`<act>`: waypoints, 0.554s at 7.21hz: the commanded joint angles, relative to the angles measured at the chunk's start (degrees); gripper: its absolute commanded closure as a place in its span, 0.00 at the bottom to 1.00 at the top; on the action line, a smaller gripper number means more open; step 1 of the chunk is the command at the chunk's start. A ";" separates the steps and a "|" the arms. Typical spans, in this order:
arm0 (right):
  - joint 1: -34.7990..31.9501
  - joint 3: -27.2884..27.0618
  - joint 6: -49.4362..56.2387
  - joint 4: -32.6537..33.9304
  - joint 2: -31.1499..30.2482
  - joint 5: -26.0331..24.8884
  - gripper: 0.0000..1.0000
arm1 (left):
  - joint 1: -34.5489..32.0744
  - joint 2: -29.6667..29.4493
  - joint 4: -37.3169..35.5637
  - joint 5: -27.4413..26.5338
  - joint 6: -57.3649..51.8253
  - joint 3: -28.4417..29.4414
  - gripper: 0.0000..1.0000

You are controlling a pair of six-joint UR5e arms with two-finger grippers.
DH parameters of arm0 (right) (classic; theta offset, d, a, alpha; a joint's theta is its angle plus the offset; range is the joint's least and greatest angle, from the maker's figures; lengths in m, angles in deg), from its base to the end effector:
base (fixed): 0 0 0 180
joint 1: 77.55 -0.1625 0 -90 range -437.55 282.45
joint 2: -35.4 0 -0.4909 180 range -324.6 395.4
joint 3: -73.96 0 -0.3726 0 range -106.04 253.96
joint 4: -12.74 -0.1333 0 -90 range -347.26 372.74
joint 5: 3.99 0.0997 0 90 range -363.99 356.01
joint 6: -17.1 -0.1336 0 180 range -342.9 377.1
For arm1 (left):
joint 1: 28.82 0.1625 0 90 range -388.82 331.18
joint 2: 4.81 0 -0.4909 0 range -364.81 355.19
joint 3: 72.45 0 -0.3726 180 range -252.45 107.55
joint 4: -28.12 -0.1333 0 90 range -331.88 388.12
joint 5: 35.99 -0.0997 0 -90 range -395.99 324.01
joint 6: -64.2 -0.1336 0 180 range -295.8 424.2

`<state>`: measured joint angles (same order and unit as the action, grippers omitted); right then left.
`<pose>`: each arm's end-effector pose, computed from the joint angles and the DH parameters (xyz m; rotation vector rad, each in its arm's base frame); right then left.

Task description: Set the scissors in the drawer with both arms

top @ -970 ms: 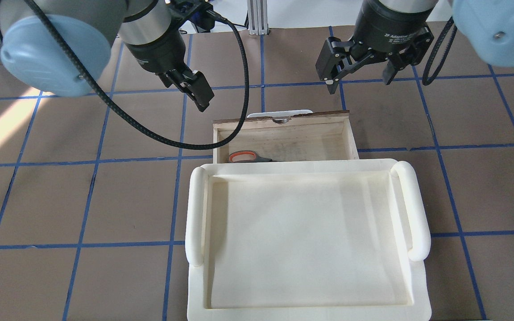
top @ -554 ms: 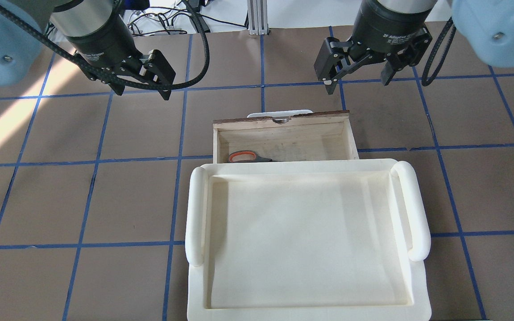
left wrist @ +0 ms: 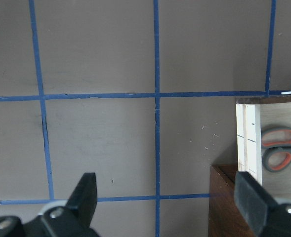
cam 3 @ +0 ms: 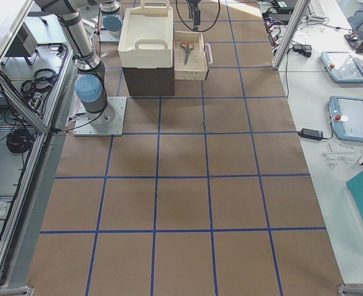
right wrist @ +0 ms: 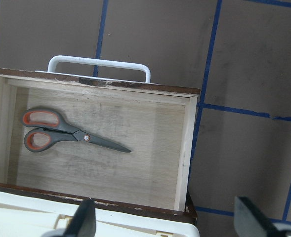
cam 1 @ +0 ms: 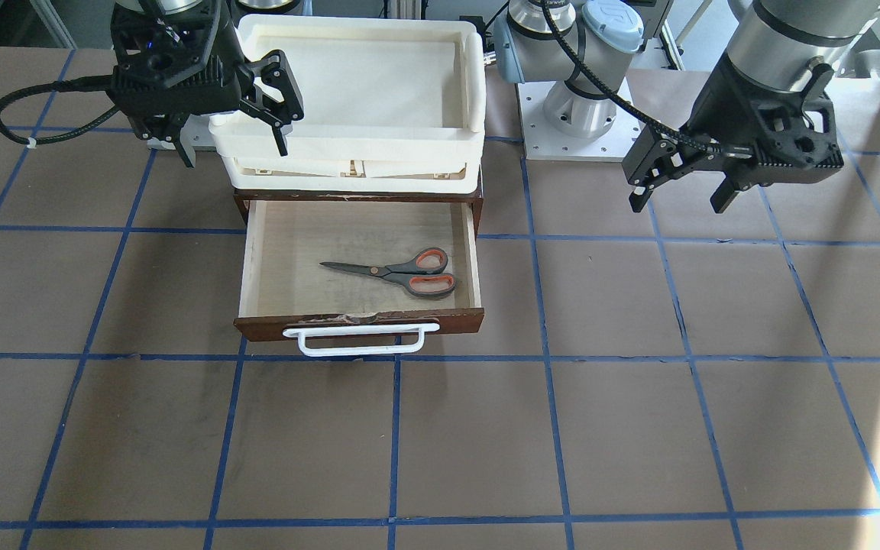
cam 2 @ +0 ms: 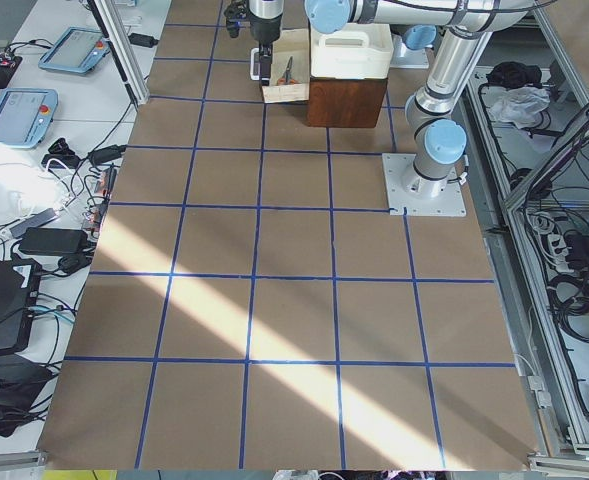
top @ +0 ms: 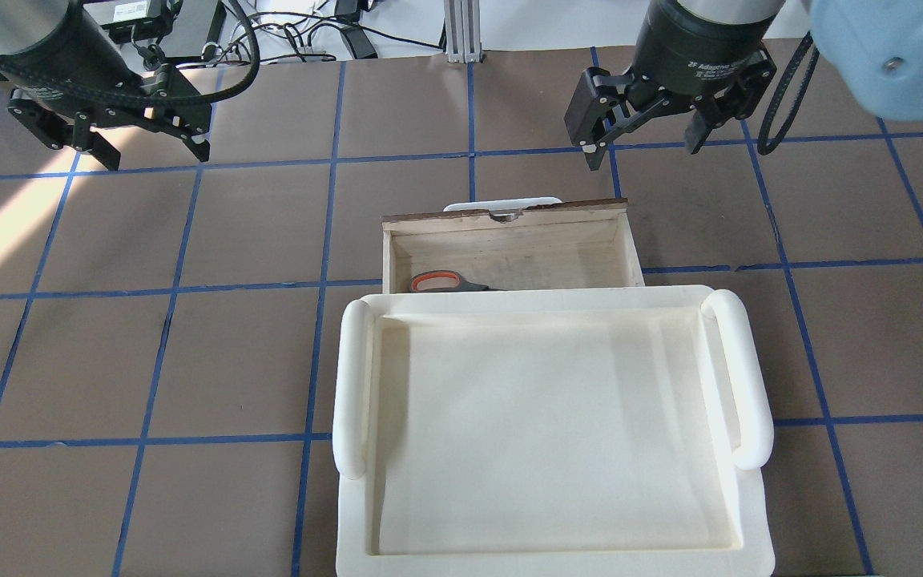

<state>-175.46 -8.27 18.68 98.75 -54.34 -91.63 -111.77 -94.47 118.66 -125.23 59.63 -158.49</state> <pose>0.2034 -0.4557 0.5750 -0.2580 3.0850 -0.0915 -0.0755 -0.4899 0.5546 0.0671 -3.1326 0.1044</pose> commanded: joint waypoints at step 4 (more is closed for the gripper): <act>0.00 -0.03 0.18 0.12 0.00 0.09 0.00 | -3.33 2.20 -0.10 -1.82 0.79 -2.55 0.00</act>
<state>-175.46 -8.30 18.73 98.78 -54.33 -91.62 -113.44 -92.44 118.63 -127.11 60.18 -160.61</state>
